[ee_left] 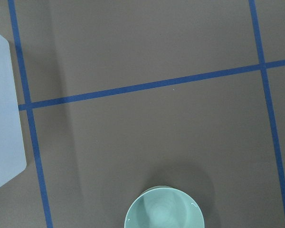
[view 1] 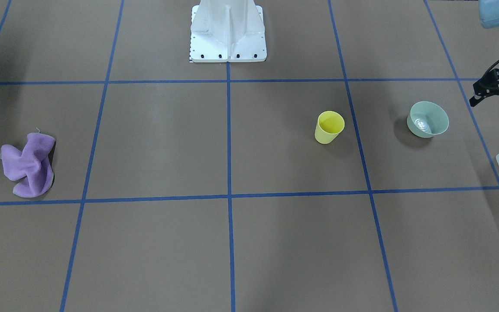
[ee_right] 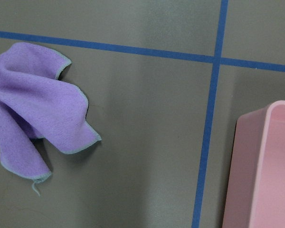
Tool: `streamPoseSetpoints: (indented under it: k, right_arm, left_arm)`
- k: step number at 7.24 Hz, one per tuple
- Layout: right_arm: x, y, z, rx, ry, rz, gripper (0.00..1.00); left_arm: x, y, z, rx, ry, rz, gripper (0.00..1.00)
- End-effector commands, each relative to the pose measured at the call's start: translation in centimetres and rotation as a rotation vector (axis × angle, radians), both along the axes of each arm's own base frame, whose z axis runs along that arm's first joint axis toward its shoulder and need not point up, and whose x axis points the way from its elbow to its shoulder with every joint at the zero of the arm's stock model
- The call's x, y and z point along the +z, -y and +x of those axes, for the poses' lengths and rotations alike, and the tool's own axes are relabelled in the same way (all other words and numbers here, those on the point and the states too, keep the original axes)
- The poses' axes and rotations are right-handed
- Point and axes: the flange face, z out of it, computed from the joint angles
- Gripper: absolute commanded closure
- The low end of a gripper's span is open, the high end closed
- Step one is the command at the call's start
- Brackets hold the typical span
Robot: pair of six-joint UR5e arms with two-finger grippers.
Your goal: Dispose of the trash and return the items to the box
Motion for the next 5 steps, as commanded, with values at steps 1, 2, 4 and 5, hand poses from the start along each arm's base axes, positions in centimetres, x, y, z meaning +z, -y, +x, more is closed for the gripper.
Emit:
streamPoseSetpoints:
  k: [1,2,4,5]
  right_arm:
    - [0.0,0.0,-0.2,-0.004,0.0,-0.001,0.0]
    - [0.0,0.0,-0.4,-0.009,0.0,0.001,0.0]
    - [-0.1,0.0,-0.6,-0.013,-0.001,0.002,0.0]
    - [-0.1,0.0,-1.4,-0.031,-0.002,0.001,0.0]
  left_arm:
    - [-0.4,-0.3,-0.1,-0.007,-0.003,0.028,0.02]
    - [-0.2,-0.3,-0.1,-0.005,-0.006,0.025,0.02]
    - [-0.6,-0.3,-0.1,-0.035,-0.01,-0.002,0.02]
    - [-1.5,-0.3,0.2,-0.082,-0.022,-0.044,0.02]
